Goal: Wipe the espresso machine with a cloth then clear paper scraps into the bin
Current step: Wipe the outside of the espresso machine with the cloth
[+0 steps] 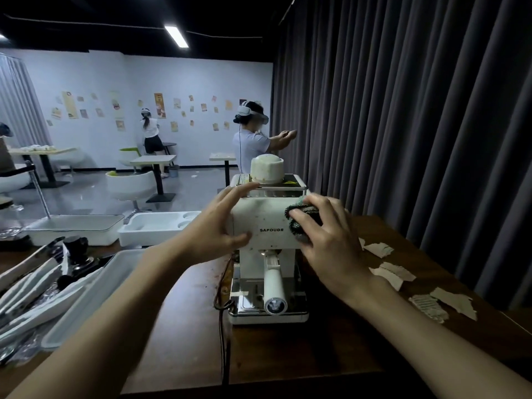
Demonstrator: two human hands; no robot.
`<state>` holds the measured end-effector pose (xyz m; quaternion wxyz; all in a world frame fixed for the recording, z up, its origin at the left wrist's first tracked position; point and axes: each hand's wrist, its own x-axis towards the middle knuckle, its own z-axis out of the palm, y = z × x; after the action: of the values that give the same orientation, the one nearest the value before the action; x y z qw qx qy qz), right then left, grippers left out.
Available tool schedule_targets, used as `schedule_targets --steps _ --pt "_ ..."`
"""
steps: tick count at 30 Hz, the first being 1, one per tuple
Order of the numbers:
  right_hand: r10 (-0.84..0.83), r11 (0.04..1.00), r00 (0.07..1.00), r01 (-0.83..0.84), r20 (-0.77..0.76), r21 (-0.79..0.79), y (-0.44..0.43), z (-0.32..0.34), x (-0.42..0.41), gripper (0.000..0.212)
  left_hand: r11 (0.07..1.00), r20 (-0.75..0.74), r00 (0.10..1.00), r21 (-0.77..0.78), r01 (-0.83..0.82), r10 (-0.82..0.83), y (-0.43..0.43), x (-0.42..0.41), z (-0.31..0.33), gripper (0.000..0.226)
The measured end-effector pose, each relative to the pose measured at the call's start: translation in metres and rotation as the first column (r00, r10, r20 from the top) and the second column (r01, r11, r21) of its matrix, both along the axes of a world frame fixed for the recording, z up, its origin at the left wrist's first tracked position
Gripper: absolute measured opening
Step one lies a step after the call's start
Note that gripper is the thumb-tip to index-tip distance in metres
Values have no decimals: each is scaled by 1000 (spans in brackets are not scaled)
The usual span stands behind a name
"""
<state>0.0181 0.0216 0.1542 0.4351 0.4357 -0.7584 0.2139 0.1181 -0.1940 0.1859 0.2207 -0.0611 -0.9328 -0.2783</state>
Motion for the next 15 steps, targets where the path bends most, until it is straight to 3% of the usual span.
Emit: schedule_targets --steps 4,9,13,15 --pt "24 1000 993 -26 118 10 -6 -13 8 48 1000 -47 999 19 -7 8 3 -4 0 85" --pt "47 975 981 -4 187 -223 -6 -13 1 27 999 -83 996 20 -40 42 10 -7 -1 72" --pt "-79 941 974 143 211 -307 -1 -14 3 29 994 -124 992 106 -8 22 8 -18 5 44" --pt "-16 919 957 128 288 -372 -2 -14 7 31 990 -147 989 138 9 11 7 -20 5 39"
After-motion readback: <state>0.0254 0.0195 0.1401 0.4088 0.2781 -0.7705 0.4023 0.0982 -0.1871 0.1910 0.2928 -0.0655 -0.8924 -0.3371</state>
